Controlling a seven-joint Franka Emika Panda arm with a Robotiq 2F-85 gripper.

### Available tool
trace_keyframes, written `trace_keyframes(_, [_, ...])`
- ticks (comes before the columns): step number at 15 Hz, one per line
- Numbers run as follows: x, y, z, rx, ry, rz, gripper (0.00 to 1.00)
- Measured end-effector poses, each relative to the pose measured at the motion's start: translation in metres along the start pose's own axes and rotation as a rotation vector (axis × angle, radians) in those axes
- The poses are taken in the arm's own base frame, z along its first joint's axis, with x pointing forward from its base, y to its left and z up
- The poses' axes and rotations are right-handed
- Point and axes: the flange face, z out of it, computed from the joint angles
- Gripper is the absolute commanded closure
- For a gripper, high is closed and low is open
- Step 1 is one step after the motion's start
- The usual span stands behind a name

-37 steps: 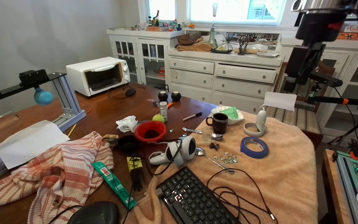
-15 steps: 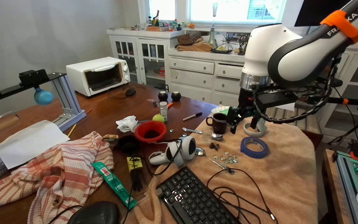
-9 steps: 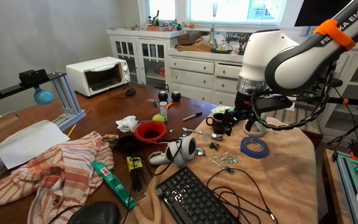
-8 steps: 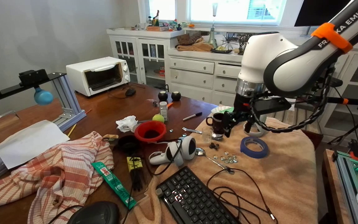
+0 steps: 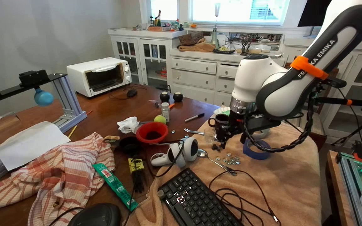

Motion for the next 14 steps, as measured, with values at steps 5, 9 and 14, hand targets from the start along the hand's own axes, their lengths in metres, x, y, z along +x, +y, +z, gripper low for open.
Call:
trace_keyframes(5, [0.012,-0.006,0.030,-0.029,-0.008,0.010,0.15])
trace_keyframes(9, [0.016,-0.014,0.042,-0.043,-0.010,0.006,0.21])
trace_keyframes(14, [0.015,-0.019,0.047,-0.053,-0.008,0.002,0.23])
